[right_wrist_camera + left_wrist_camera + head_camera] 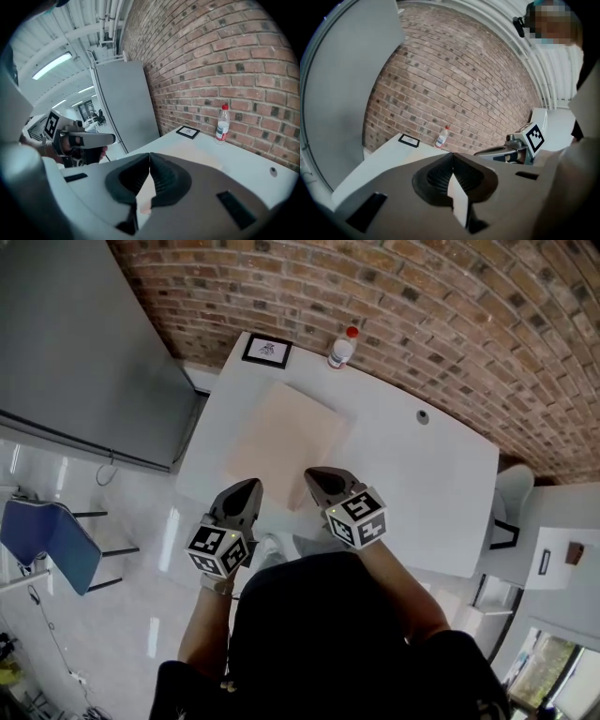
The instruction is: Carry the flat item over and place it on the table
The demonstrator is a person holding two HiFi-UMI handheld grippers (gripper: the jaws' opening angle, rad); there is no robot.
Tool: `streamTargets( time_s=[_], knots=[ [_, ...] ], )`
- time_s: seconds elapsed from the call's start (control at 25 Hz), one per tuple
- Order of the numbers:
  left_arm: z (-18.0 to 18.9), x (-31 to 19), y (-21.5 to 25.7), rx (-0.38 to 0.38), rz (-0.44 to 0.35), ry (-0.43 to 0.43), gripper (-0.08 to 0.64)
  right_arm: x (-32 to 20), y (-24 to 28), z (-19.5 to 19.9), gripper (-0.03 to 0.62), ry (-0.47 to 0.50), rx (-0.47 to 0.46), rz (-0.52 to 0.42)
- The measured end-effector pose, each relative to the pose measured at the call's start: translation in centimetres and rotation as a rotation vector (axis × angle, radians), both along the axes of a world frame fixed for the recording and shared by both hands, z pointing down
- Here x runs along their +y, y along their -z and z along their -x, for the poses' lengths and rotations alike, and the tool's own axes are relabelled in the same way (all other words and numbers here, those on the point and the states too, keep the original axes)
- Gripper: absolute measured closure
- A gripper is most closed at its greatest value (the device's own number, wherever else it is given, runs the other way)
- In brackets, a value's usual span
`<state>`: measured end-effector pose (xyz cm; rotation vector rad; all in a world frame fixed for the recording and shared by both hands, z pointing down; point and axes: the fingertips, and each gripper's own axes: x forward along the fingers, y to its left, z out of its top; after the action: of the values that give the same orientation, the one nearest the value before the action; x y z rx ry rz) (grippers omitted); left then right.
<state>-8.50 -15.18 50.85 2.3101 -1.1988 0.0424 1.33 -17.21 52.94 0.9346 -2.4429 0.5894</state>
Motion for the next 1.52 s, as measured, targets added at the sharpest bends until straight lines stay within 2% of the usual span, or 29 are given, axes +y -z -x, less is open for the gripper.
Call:
streamTargets(
  time_s=[0.08, 0.28, 0.4, 0.64, 0.88, 0.96, 1.08, 1.24, 1.52],
  knots=[
    [-0.1, -0.1, 1.5, -0.029, -0.04, -0.015, 0.555, 0.0, 2.0, -0.3, 0.581, -0.002, -0.035, -0.042],
    [0.1, -0.3, 4.7, -0.022, -0.084, -0.029, 0.555, 0.0, 6.7, -1.1, 0.581, -0.023, -0.126, -0.145],
    [0.2, -0.2, 6.8, -0.007, -0.121, -0.026, 0.555, 0.1, 9.0, -1.9, 0.581, -0.035, -0.156, -0.2],
    [0.3, 0.2, 10.1, -0.037, -0.23, -0.039, 0.555, 1.1, 12.3, -3.1, 0.581, -0.028, -0.189, -0.281],
    [0.1, 0.4, 12.0, -0.142, -0.301, -0.037, 0.557, 1.7, 13.2, -4.0, 0.581, -0.042, -0.191, -0.315],
    [0.0, 0.6, 12.3, -0.157, -0.325, -0.05, 0.557, 1.8, 13.3, -4.0, 0.581, -0.04, -0.189, -0.322],
    [-0.1, 0.6, 12.9, -0.135, -0.321, -0.032, 0.557, 1.8, 13.5, -3.9, 0.581, -0.038, -0.194, -0.323],
    [-0.1, 0.4, 13.0, -0.158, -0.32, -0.006, 0.557, 1.9, 13.3, -3.8, 0.581, -0.036, -0.193, -0.318],
    [-0.5, 0.4, 12.8, -0.143, -0.304, -0.028, 0.557, 1.8, 12.9, -3.9, 0.581, -0.042, -0.199, -0.306]
  ],
)
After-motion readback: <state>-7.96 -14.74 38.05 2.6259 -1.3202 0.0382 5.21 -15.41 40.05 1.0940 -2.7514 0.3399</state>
